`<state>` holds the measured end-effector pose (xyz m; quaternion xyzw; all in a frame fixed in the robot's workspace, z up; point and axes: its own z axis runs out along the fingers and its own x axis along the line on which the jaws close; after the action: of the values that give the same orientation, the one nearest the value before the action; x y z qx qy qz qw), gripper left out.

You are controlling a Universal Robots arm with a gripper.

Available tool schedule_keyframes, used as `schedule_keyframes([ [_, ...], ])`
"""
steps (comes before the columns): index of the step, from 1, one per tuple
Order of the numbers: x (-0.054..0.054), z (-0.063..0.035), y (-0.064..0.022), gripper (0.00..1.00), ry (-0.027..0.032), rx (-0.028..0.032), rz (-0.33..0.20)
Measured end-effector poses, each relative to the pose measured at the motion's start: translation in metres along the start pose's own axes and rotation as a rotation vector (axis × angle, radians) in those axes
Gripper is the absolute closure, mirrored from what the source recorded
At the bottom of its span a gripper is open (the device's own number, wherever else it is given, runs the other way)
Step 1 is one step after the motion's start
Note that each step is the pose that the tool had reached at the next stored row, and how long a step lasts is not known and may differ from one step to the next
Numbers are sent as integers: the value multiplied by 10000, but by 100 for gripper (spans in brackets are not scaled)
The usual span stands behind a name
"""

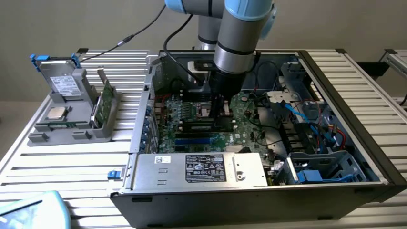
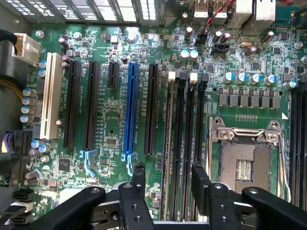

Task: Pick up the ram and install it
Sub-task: 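Insert the ram into the slot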

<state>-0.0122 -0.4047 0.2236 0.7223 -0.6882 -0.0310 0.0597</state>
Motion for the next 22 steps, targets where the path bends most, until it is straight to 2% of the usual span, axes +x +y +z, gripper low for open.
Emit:
schedule_keyframes([
  [3,-1,-67,74,48,0,27,0],
  [9,-4,-164,211,48,4,152,6],
  [13,-4,-163,215,51,4,167,6],
  [15,-4,-164,215,63,5,166,6],
  [16,-4,-164,215,63,5,166,6],
  [18,-4,-164,215,75,5,166,6],
  [19,-4,-164,215,75,5,166,6],
  [21,-4,-164,215,87,4,166,6],
  [22,-4,-164,215,87,5,166,6],
])
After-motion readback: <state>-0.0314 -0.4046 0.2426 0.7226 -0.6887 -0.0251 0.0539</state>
